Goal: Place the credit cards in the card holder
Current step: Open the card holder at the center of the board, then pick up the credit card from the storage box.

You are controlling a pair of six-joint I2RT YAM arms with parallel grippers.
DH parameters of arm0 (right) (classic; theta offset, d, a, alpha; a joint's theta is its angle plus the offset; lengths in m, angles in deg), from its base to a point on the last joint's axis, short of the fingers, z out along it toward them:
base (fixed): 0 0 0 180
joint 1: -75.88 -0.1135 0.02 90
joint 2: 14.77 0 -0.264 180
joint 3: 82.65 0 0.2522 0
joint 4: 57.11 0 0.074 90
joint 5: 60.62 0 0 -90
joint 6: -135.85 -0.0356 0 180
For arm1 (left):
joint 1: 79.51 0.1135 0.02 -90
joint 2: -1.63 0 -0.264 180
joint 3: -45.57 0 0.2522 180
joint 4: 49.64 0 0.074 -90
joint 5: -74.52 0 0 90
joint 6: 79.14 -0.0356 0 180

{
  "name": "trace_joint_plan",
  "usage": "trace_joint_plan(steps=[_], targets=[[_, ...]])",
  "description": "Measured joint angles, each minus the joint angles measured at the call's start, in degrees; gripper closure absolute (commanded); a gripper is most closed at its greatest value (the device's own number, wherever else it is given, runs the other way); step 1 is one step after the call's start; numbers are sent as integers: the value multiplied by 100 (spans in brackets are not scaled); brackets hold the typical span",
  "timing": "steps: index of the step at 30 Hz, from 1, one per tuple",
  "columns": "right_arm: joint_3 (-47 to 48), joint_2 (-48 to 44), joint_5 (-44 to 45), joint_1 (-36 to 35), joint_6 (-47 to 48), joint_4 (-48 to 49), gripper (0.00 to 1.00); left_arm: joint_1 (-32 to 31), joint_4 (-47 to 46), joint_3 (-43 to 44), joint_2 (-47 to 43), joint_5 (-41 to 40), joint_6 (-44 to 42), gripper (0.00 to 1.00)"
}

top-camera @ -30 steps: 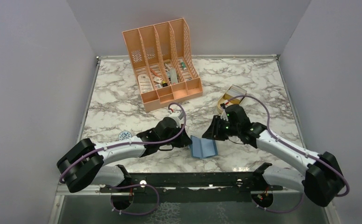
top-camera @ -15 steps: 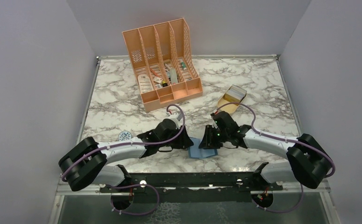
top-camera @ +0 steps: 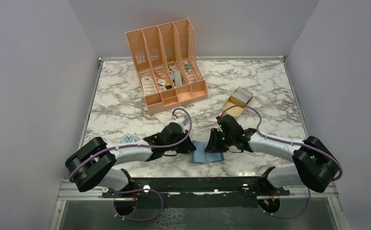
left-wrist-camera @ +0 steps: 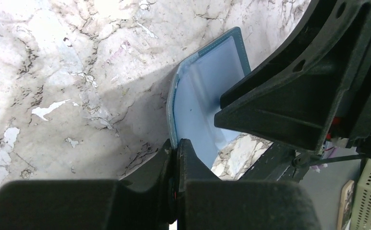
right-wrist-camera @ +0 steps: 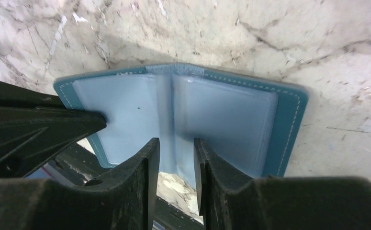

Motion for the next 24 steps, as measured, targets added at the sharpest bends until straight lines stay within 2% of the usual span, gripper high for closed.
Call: trace_joint_plan(steps=[2, 5, 11, 18, 24], targets=[[98, -48, 190, 0, 92, -118, 68, 26, -13, 0, 0, 0, -13, 100], [334, -188, 546, 0, 380, -278, 74, 52, -7, 0, -17, 0, -24, 100], [1344, -184, 1504, 2, 1217, -612, 74, 96, 39, 0, -212, 9, -24, 100], [2446, 358, 2623, 214, 2533, -793, 70, 122, 286, 13, -428, 46, -66, 100], [3233, 1285, 3191, 778, 3748, -870, 57, 214, 734, 219, -570, 111, -243, 100]])
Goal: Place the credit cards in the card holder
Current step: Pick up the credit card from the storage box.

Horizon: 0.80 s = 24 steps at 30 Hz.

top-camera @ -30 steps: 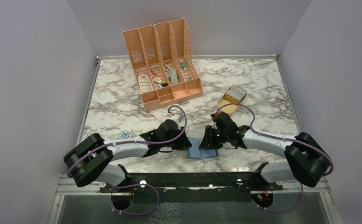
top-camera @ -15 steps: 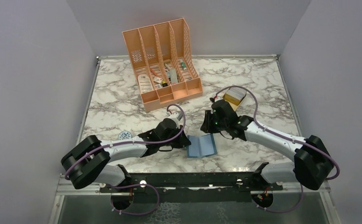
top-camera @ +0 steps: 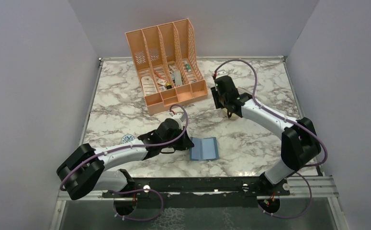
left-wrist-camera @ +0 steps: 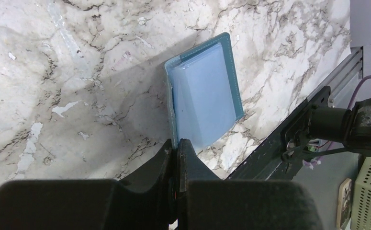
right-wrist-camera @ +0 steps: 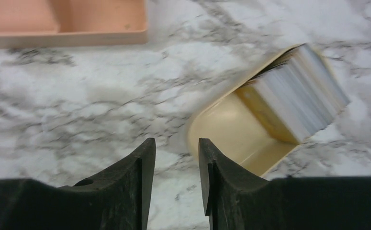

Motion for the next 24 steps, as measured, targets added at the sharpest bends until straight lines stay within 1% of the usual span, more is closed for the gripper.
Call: trace_joint_plan(steps=[1, 3, 4, 5, 9, 17, 24], targets=[[142, 149, 52, 142, 166, -11, 54, 7, 28, 11, -37, 9, -22, 100], [391, 382, 177, 468, 525, -9, 40, 35, 68, 17, -122, 24, -59, 100], [463, 444, 219, 597, 678, -7, 38, 48, 74, 17, -149, 44, -72, 100], [527, 492, 254, 708, 844, -7, 38, 68, 74, 17, -160, 68, -83, 100], [710, 667, 444, 1034, 1543, 83, 43, 122, 74, 17, -162, 166, -103, 100], [719, 1047, 704, 1117, 2612, 286, 42, 186, -70, 17, -11, 442, -101, 100], [649, 1215, 905, 1154, 3091, 380, 41, 197, -214, -31, 22, 555, -50, 100]])
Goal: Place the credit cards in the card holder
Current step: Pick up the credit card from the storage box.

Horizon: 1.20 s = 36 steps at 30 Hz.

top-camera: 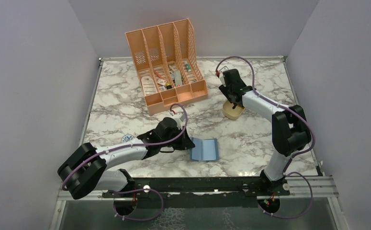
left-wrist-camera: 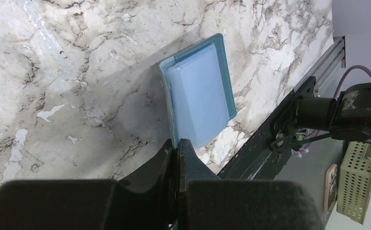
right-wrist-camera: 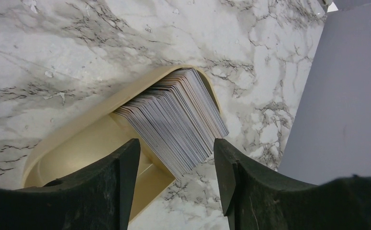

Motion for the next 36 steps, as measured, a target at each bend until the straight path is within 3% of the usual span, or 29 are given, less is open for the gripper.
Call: trace_joint_plan(steps=[23, 36], targets=[[-216, 356, 289, 87, 343, 264, 39, 24, -400, -470, -133, 175, 352, 100], [-216, 420, 389, 107, 330, 264, 49, 26, -402, -483, -208, 173, 363, 100]])
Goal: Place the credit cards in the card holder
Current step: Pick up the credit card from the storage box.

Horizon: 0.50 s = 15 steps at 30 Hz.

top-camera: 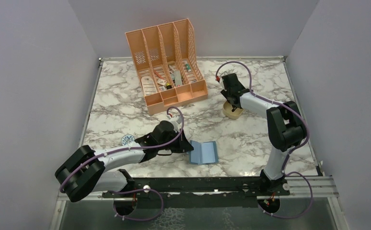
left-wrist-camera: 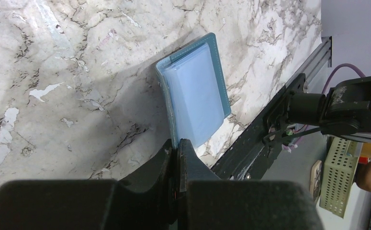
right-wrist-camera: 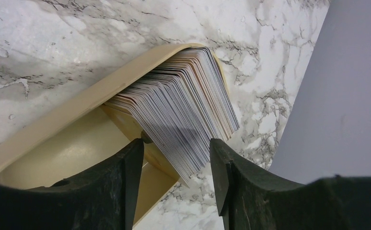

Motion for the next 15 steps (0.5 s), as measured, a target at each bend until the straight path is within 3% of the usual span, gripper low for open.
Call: trace_joint_plan(steps=[15], targets=[[70, 0, 50, 2, -136, -55, 75, 0, 0, 0, 0, 2, 59, 100]])
